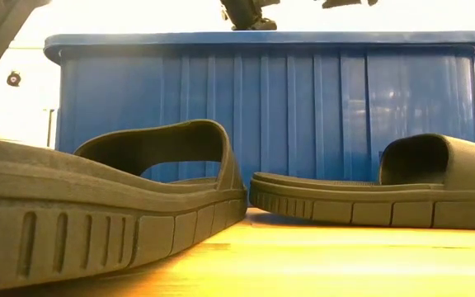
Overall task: Pick and place slides into bin
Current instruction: Put the black slide into the blue bin
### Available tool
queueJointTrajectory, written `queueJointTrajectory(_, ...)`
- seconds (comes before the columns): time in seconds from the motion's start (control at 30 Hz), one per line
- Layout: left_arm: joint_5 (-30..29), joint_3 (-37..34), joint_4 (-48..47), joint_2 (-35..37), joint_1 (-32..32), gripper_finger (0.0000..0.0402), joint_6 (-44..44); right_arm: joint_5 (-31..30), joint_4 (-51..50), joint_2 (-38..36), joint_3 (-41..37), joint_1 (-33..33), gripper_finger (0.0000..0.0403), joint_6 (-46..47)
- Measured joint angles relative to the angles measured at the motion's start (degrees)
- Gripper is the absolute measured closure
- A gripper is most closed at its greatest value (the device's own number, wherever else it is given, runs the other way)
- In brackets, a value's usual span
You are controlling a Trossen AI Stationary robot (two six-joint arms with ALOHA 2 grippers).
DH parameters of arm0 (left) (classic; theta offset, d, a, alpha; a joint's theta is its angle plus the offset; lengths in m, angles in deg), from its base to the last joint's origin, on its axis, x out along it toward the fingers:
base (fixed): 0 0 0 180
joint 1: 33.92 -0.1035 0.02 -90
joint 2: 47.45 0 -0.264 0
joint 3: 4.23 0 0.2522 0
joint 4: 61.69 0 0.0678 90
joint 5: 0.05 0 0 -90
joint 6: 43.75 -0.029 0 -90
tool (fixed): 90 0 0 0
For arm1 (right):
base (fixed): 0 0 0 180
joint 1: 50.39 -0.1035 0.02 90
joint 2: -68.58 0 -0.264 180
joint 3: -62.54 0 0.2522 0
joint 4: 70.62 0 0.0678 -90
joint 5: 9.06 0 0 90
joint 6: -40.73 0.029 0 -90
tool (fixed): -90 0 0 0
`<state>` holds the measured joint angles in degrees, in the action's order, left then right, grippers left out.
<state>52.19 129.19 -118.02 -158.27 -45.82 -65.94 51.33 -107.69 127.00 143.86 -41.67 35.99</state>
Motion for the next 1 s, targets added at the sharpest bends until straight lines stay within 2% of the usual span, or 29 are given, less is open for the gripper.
queueJointTrajectory(0.13,-0.87,0.13,-0.05,0.34,0.28,0.0401,-1.23,0.01,-4.89,3.84,3.41,2.41,0.0182,-2.22)
queueJointTrajectory(0.23,-2.33,0.33,0.02,0.40,0.63,0.0401,-2.35,0.54,-6.01,5.28,4.12,5.23,0.0184,-0.59)
queueJointTrajectory(0.37,-5.43,0.33,0.04,0.48,0.77,0.0401,-4.05,10.30,-5.10,5.48,3.81,9.97,0.0192,8.37)
queueJointTrajectory(0.47,-9.79,0.33,0.12,0.50,0.79,0.0401,-4.24,17.89,-4.44,5.41,3.01,12.57,0.0199,18.37)
queueJointTrajectory(0.6,-12.33,0.31,2.31,0.65,0.76,0.0401,-5.27,19.53,-4.28,5.81,2.30,13.78,0.0209,33.26)
queueJointTrajectory(0.7,-12.31,0.28,5.72,0.92,1.07,0.0401,-5.82,19.51,-4.12,6.69,1.97,13.79,0.0214,39.22)
queueJointTrajectory(0.8,-12.39,0.17,9.22,1.11,1.49,0.0401,-8.00,21.17,-1.11,7.61,1.40,13.70,0.0219,43.95)
queueJointTrajectory(1.0,-15.02,0.00,15.81,1.13,2.28,0.0401,-13.50,25.54,14.03,8.11,-1.52,13.74,0.0223,48.92)
